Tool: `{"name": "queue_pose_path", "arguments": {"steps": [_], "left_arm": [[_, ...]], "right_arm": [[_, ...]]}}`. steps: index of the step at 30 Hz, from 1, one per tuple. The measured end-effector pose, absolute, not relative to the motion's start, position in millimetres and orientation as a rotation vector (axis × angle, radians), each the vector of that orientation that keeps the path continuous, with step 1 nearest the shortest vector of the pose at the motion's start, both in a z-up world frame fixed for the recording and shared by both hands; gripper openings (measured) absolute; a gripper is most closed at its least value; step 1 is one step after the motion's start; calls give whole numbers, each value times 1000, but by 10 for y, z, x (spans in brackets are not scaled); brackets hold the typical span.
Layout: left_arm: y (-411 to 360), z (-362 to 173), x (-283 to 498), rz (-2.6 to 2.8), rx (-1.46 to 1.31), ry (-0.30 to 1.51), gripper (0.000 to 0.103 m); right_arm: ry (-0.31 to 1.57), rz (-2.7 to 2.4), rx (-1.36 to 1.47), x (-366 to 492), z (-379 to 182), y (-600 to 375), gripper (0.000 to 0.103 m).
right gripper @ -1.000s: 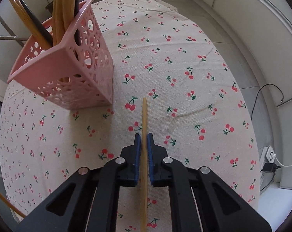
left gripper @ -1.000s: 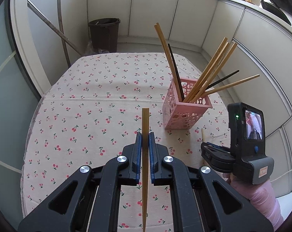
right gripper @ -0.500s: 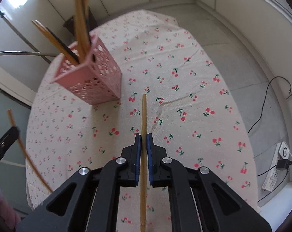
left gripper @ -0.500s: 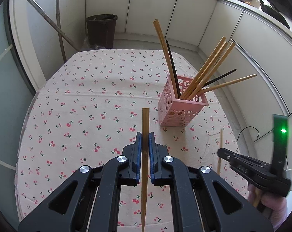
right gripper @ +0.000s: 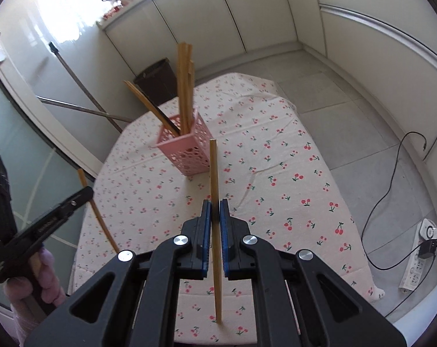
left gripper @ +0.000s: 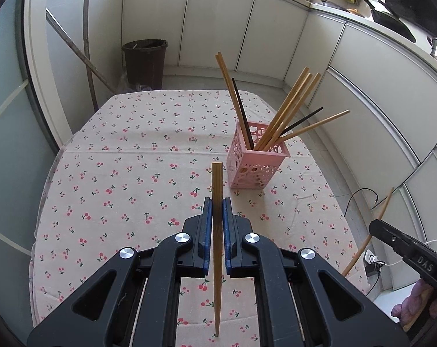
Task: Organize utensils
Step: 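Lift both held chopsticks and carry them over the pink basket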
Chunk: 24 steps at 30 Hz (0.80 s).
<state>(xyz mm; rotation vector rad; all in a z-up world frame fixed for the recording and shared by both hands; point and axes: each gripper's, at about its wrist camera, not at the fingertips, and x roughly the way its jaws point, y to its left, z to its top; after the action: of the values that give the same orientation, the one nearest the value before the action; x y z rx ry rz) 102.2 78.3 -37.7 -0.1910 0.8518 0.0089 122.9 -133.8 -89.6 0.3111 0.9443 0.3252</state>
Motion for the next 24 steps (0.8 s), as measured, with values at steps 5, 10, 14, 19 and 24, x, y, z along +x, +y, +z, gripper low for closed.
{"name": "queue_pose_path", "arguments": {"steps": [5, 10, 14, 19, 24], "left_arm": [[787, -265, 840, 7, -212, 819, 7], [757, -29, 747, 27, -220, 773, 6], [682, 326, 864, 33, -198, 715, 6], [601, 898, 1203, 26, -223, 625, 6], [500, 1199, 1570, 42, -231, 577, 6]], "right_arm": [[891, 366, 360, 1025, -745, -1420, 7], [833, 371, 417, 939, -600, -1575, 7], [789, 367, 473, 945, -480, -1723, 7], [773, 359, 534, 976, -437, -1895, 7], [790, 341, 574, 1060, -482, -2018, 7]]}}
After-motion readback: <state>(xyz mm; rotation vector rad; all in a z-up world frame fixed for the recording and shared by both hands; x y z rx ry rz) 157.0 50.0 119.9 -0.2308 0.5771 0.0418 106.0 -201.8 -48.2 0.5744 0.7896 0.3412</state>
